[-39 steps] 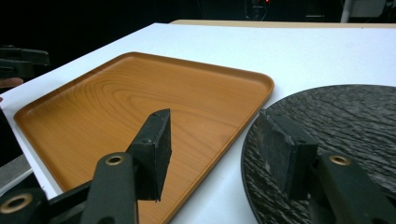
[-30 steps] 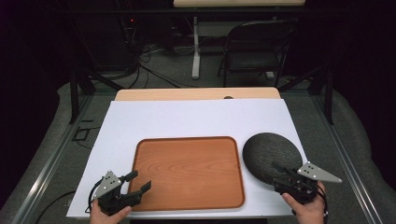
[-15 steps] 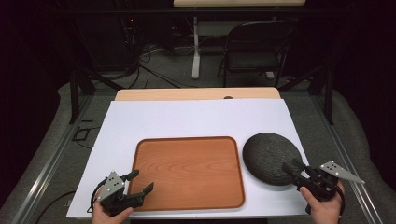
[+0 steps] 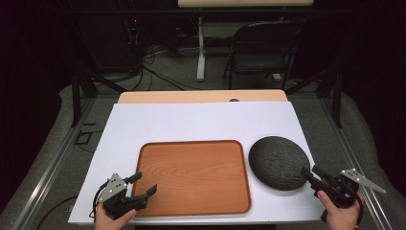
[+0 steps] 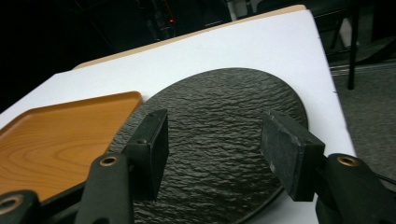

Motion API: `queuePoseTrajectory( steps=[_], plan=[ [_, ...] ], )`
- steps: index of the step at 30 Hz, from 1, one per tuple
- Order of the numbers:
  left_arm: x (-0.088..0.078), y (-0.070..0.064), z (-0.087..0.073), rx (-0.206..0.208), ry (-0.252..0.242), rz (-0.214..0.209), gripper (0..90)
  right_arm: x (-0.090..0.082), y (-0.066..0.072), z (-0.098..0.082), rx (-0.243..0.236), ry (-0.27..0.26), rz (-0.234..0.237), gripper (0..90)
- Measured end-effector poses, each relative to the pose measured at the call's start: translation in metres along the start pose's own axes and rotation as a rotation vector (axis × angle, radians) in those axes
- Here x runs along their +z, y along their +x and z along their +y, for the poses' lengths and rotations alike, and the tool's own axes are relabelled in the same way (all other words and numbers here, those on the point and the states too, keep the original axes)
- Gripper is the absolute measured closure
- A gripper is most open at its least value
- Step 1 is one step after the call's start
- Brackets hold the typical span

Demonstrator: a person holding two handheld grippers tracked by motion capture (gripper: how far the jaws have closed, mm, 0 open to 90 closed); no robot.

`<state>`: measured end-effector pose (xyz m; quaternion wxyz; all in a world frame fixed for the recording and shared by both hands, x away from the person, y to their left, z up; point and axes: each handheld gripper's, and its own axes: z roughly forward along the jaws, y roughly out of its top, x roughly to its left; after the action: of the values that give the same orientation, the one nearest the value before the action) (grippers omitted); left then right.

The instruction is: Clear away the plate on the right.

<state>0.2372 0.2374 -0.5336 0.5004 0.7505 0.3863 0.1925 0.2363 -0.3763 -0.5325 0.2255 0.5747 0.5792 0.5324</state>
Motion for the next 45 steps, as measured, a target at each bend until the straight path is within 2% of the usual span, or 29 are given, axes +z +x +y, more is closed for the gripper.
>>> queuePoseTrajectory(
  steps=[3,6,9,12,18,25,28,29,30,31,34,37,38,45],
  plan=[
    [0.0,0.001,0.0,-0.011,-0.003,-0.002,25.4,-0.002,-0.001,0.0,0.009,-0.008,0.0,41.5],
    [0.001,0.001,0.001,-0.018,0.001,0.001,25.5,-0.004,-0.003,0.0,0.045,-0.048,0.001,42.4],
    [0.001,0.001,0.001,-0.017,0.005,-0.002,25.5,-0.005,-0.004,0.0,0.055,-0.049,0.002,42.7],
    [0.001,0.001,0.001,-0.016,0.008,-0.002,25.6,-0.004,-0.007,-0.001,0.059,-0.014,-0.006,45.4],
    [0.001,0.0,0.001,-0.016,0.015,-0.009,25.6,-0.003,-0.016,-0.004,0.077,0.018,-0.024,47.5],
    [0.001,0.001,0.001,-0.007,0.019,-0.004,25.6,-0.001,-0.024,-0.007,0.093,0.026,-0.041,47.1],
    [0.0,0.0,0.0,-0.007,0.025,-0.006,25.6,0.004,-0.033,-0.009,0.132,0.036,-0.046,46.9],
    [0.0,0.0,0.0,-0.007,0.025,-0.006,25.6,0.004,-0.033,-0.009,0.132,0.036,-0.046,46.9],
    [0.0,0.0,0.0,-0.006,0.022,-0.002,25.7,0.008,-0.038,-0.011,0.155,0.049,-0.051,47.2],
    [-0.001,0.0,0.0,-0.004,0.023,-0.003,25.7,0.008,-0.038,-0.011,0.155,0.049,-0.051,47.2],
    [-0.003,0.0,-0.001,-0.004,0.028,0.004,25.9,0.015,-0.044,-0.016,0.201,0.07,-0.047,48.2],
    [-0.003,0.0,-0.002,-0.007,0.027,0.0,25.9,0.018,-0.047,-0.017,0.211,0.084,-0.047,49.1],
    [-0.004,0.0,-0.002,-0.009,0.027,0.004,25.9,0.019,-0.048,-0.017,0.232,0.089,-0.045,50.0],
    [-0.005,0.0,-0.002,-0.008,0.028,0.013,25.9,0.02,-0.047,-0.016,0.231,0.105,-0.062,51.4]
  ],
)
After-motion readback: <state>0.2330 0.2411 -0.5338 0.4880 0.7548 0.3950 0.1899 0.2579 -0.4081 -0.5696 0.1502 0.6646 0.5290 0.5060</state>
